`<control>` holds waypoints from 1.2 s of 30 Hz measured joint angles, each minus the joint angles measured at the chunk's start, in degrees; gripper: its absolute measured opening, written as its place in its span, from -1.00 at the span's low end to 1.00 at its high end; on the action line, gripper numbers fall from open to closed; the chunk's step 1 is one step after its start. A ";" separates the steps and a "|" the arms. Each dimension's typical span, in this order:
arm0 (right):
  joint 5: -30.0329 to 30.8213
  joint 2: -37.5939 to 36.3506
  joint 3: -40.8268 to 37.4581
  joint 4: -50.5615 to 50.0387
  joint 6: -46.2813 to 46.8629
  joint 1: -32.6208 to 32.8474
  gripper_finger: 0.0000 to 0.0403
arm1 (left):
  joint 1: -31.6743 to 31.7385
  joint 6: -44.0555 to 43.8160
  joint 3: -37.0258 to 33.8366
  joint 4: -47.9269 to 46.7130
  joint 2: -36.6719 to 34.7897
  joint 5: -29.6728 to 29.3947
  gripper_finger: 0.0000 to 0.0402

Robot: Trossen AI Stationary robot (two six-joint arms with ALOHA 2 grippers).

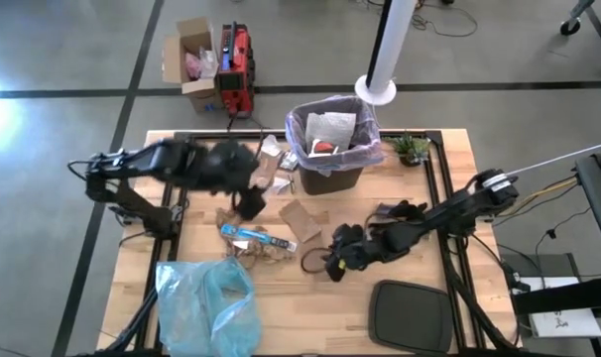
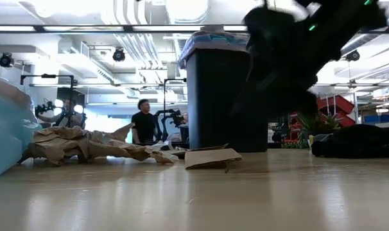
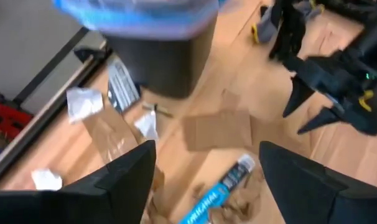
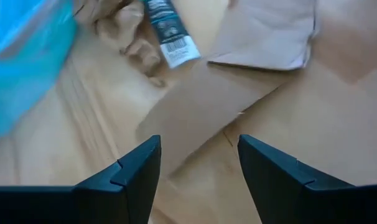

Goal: Place trash/remove bag and relplace
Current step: Put the cardboard into the trash bin

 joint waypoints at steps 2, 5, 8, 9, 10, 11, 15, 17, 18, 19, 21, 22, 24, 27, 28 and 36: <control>-1.30 1.81 0.00 2.05 4.72 -0.75 0.00 | -4.44 -5.07 -5.57 0.50 -2.12 -3.01 0.31; -2.32 3.04 -0.06 2.92 10.68 -1.15 0.06 | -10.80 -13.65 -15.72 3.15 -4.90 -5.08 0.26; -2.76 3.21 0.00 3.73 14.30 -1.25 0.15 | -16.11 -18.70 -26.95 11.17 -5.84 -6.21 0.21; -2.78 3.22 -0.04 3.64 15.29 -1.28 0.19 | -17.20 -19.01 -30.76 14.51 -5.80 -6.15 0.19; -2.88 3.42 -0.02 3.94 16.54 -1.41 0.22 | -17.73 -19.03 -34.16 18.90 -5.30 -5.83 0.17; -3.14 3.49 0.00 3.79 17.81 -1.48 0.25 | -17.82 -19.09 -37.51 23.76 -4.74 -5.68 0.16; -3.22 4.70 -0.01 3.71 21.79 -1.89 0.35 | -16.85 -19.30 -48.82 42.56 -0.42 -4.66 0.10; -3.24 5.43 -0.09 3.80 22.36 -2.17 0.38 | -16.08 -19.97 -52.73 50.15 2.50 -4.62 0.08; -3.33 5.98 -0.07 4.93 22.69 -2.29 0.38 | -15.77 -20.57 -54.28 53.19 4.06 -4.59 0.07; -3.60 6.57 -0.03 5.79 23.32 -2.41 0.38 | -15.53 -21.43 -55.36 55.63 5.72 -4.51 0.06; -3.82 7.79 -0.02 7.60 24.12 -2.65 0.36 | -14.77 -22.13 -56.45 58.68 9.04 -4.55 0.04; -4.04 8.49 -0.02 9.85 24.49 -2.72 0.35 | -14.57 -22.07 -56.52 59.85 10.59 -4.57 0.03; -4.17 9.91 -0.01 13.98 24.52 -2.73 0.31 | -14.13 -21.00 -56.57 61.63 13.52 -4.73 0.00; -4.43 11.14 0.09 17.98 24.50 -2.73 0.26 | -13.78 -18.53 -56.55 65.72 18.08 -4.95 -0.03; -4.74 11.55 0.74 18.58 24.62 -2.73 0.24 | -13.74 -18.15 -56.46 67.25 19.43 -5.82 -0.04; -4.64 12.31 3.18 18.28 19.23 -2.73 0.05 | -13.82 -15.19 -52.24 71.31 26.02 -4.33 -0.12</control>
